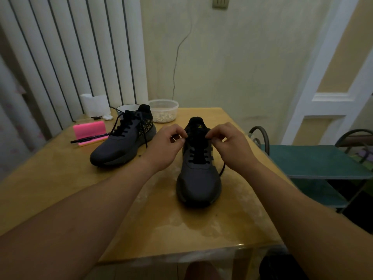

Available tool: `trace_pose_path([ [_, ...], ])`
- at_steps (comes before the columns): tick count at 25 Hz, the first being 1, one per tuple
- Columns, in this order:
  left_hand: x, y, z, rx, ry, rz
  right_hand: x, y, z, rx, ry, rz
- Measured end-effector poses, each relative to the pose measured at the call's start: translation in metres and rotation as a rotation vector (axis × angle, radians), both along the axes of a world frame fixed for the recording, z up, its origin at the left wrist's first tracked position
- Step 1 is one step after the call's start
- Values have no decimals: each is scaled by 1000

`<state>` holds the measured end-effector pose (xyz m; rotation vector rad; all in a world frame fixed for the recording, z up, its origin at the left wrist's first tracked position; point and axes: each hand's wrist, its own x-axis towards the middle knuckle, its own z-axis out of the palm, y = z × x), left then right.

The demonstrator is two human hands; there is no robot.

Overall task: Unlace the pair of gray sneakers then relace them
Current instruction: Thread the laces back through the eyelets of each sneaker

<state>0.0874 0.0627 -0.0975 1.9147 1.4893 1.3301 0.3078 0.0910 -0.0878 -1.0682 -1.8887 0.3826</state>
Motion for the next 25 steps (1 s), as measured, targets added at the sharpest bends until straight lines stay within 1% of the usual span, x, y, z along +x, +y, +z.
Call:
trace_pose_path([
  [2, 0, -1, 2, -63, -77, 15, 2, -1, 1, -100, 66, 0],
  [3, 2, -1, 3, -95, -101, 26, 2, 0, 0, -163, 57, -9],
  [5, 5, 4, 5, -114, -57, 66, 2, 6, -3, -222, -45, -66],
  [7, 5, 8, 5, -95, -16, 120, 4, 11, -6, -201, -78, -136],
  [9, 2, 11, 3, -73, -51, 206, 8, 14, -7, -171, -24, -202],
  [11, 0, 14, 0, -57, -46, 287, 11, 15, -7, -162, -13, -272],
  [14, 4, 12, -4, -39, -10, 369, 8, 13, -10, -98, -47, -334],
  [16, 9, 5, -6, 21, 31, 443, 5, 7, -9, -23, -23, -372],
  [17, 12, 0, -8, 33, 64, 452, 3, 3, -8, -21, -11, -354],
  [18, 16, -4, -9, 0, 95, 411, 0, -2, -9, -56, -5, -303],
  [20, 26, -8, -11, -126, 145, 265, -10, -10, -12, -193, -12, -174],
  [21, 30, -7, -10, -176, 151, 225, -14, -13, -12, -255, -8, -141],
  [23, 31, -2, -6, -202, 144, 216, -19, -14, -9, -319, 16, -137],
  [25, 29, 0, -2, -199, 162, 209, -21, -13, -4, -324, 3, -150],
])
